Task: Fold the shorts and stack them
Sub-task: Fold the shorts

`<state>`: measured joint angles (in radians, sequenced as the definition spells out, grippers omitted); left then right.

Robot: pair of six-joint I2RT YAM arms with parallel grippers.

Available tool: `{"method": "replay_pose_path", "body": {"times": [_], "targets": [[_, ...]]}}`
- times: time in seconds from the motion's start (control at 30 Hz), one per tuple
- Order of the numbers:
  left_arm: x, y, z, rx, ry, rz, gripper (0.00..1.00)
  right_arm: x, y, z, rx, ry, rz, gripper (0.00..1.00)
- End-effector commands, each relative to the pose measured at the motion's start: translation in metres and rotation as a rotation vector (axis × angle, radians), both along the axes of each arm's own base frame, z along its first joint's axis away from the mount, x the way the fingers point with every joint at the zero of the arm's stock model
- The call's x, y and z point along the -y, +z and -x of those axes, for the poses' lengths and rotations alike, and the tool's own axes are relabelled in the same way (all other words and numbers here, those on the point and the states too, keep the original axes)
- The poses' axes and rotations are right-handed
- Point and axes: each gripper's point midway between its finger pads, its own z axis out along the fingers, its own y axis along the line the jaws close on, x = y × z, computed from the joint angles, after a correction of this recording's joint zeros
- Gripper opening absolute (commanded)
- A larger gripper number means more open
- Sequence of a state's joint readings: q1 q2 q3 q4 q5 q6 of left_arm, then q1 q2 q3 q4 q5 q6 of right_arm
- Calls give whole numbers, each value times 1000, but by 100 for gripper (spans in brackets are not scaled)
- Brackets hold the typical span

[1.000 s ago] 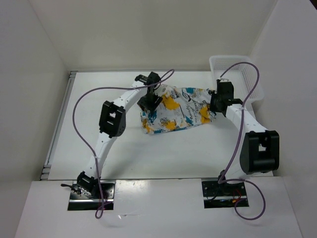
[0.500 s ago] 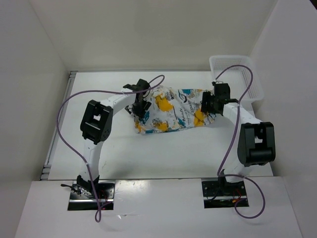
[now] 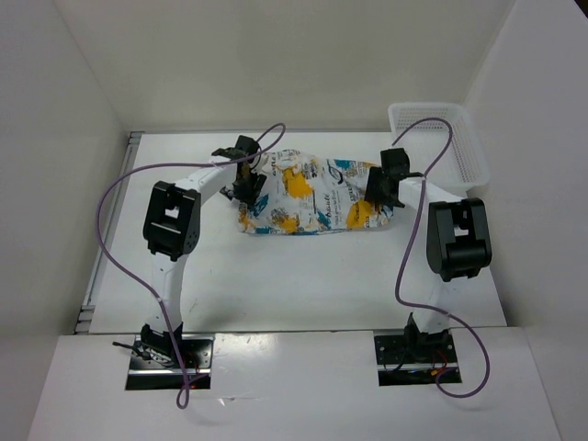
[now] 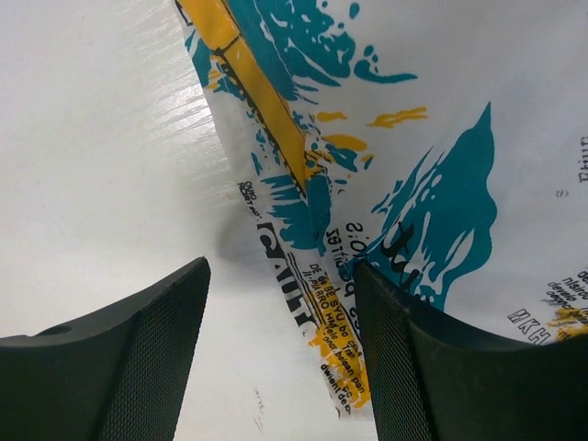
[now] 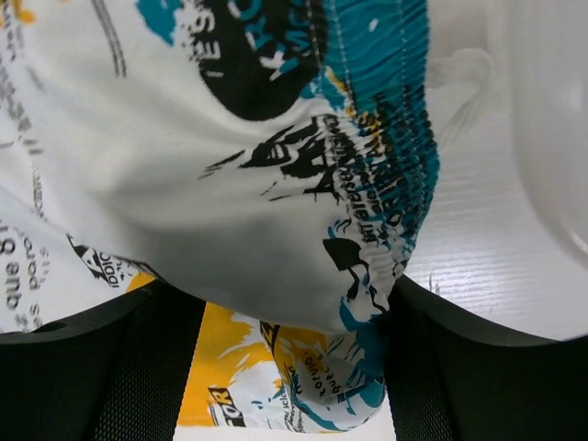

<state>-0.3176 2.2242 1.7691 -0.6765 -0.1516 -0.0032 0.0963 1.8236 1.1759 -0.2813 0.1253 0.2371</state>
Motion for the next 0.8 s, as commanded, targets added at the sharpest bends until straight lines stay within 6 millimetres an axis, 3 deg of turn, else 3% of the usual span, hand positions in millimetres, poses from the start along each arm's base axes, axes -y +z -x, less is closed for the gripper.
{"method": "replay_pose_path", "body": {"times": [0.0,0.23,0.3,0.37,0.43,0.47,0.53,0.57,0.63,0.73,0.77], "targets": [[-1,-34,22,-121,-12,13,72,10,9,-19,42,-108,76,74],[12,-31,33,-167,-40,90,72,0,-23,-20,-18,-68,118,74],[12,-31,33,-167,-40,91,72,-1,-26,-20,-29,-75,115,69],[13,-34,36,-178,-42,96,72,-3,-21,-26,-17,-43,120,54],[15,-34,36,-181,-45,106,72,-2,-28,-25,-47,-41,126,40],[16,-34,37,-184,-48,116,72,-2,-28,-25,-49,-31,134,27],[19,-31,34,-177,-52,127,72,-3,-27,-27,-43,-9,137,13],[20,-28,31,-168,-53,130,72,-2,-29,-25,-46,0,144,0],[22,-28,32,-171,-56,140,72,-7,-26,-25,-36,36,151,0],[25,-13,29,-141,-63,159,72,-25,-17,-25,-17,114,127,0],[25,-8,28,-130,-64,162,72,-39,-12,-24,-5,144,126,0]]}}
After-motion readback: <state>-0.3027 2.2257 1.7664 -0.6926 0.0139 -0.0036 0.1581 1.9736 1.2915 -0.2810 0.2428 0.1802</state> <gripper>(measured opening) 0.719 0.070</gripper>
